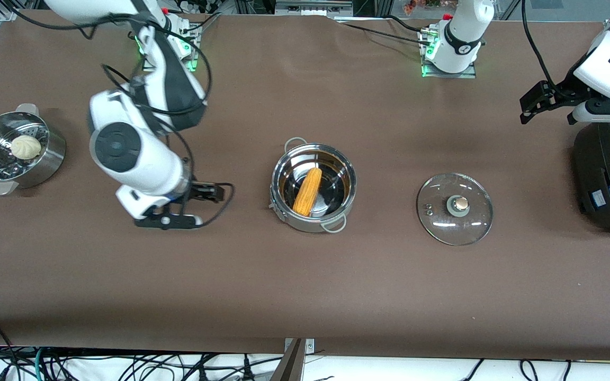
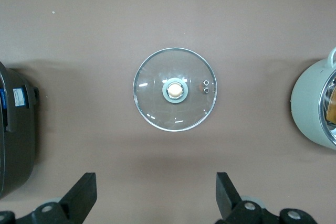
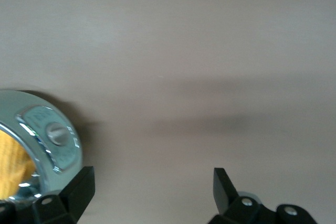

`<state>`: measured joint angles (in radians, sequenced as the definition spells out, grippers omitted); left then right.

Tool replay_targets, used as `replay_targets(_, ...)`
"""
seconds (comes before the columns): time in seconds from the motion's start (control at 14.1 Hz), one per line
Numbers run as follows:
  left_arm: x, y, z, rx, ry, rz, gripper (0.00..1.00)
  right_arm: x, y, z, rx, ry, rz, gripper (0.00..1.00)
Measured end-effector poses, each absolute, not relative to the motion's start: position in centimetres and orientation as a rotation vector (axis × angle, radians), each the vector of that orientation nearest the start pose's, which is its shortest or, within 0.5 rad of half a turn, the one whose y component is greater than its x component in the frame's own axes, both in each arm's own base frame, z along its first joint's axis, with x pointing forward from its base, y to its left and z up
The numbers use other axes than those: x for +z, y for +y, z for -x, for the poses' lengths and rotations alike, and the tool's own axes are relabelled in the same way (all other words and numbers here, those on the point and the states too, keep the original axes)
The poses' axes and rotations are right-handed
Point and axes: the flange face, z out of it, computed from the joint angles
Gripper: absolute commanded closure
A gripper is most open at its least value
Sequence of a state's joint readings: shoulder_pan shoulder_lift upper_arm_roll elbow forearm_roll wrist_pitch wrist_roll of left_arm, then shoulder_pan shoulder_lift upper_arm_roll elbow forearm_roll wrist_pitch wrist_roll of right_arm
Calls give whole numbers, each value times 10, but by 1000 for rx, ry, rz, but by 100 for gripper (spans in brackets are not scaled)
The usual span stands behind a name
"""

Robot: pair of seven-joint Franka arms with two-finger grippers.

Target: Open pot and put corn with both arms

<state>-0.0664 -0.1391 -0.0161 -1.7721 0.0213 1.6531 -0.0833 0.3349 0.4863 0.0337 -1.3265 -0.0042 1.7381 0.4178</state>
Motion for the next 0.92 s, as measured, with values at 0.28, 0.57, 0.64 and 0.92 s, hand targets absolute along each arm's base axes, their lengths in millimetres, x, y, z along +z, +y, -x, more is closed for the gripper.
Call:
replay_targets(0.28,611,-40,-514,-28,-3,3120,0,513,185,-631,119,29,3186,0)
replay_targets(0.57,611,-39,-514,-27,-5,3120,0,553,133,-617,149,-50,3192,0)
replay_targets(0.64,610,-39,-514,-25,-5,3120,0,558,120,-615,157,-74,3190,0)
replay_targets(0.92,610,-39,-514,-20,-6,3119,0,582,87,-603,176,-114,3160,0)
